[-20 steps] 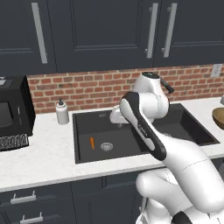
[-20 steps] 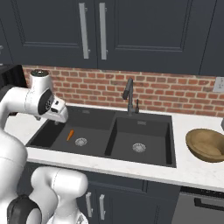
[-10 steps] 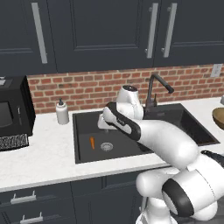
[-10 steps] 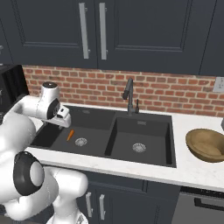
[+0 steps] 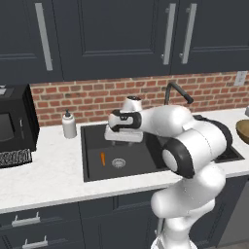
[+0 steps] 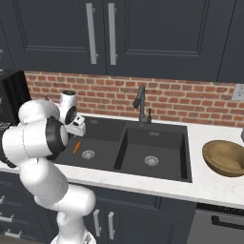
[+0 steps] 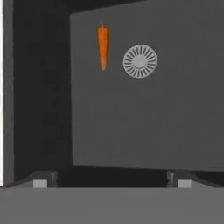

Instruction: Pick the carrot from the sink and place it in the bowl. Then pick the bowl and place it in the microwave. Then close the microwave door and press the start button.

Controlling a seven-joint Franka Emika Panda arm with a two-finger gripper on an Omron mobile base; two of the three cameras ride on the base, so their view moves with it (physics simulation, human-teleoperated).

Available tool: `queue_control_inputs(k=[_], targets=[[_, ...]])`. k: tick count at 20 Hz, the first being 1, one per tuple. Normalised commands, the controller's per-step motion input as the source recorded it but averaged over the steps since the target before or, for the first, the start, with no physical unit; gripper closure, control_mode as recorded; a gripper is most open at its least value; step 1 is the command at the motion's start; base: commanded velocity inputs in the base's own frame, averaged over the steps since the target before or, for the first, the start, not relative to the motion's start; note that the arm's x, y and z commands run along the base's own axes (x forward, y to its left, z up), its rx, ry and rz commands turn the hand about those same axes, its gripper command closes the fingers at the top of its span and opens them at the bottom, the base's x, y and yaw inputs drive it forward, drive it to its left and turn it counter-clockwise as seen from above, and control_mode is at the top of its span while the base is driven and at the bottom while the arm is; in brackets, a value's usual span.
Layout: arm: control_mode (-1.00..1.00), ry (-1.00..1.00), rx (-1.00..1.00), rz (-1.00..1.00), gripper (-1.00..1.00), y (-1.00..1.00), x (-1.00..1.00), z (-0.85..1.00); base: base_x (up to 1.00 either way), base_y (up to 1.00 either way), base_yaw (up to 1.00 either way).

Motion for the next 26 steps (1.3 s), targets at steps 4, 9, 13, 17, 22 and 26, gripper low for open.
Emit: queue_control_inputs(k=[4,9,13,17,22,26], targets=[[-1.0,0.05,-0.07,0.0,-1.0,0.24,0.58,-0.44,0.0,0.0,0.0],[-1.0,0.03,-0.06,0.0,-1.0,0.17,0.45,-0.43,0.0,0.0,0.0],[-1.0,0.0,-0.05,0.0,-1.0,0.08,0.3,-0.46,0.0,0.0,0.0],[-1.0,0.0,-0.02,0.0,-1.0,0.03,0.15,-0.47,0.0,0.0,0.0],[-1.0,0.0,0.0,0.0,-1.0,0.0,0.03,-0.34,0.0,0.0,0.0],[-1.0,0.0,0.01,0.0,-1.0,0.01,0.01,-0.31,0.0,0.0,0.0]])
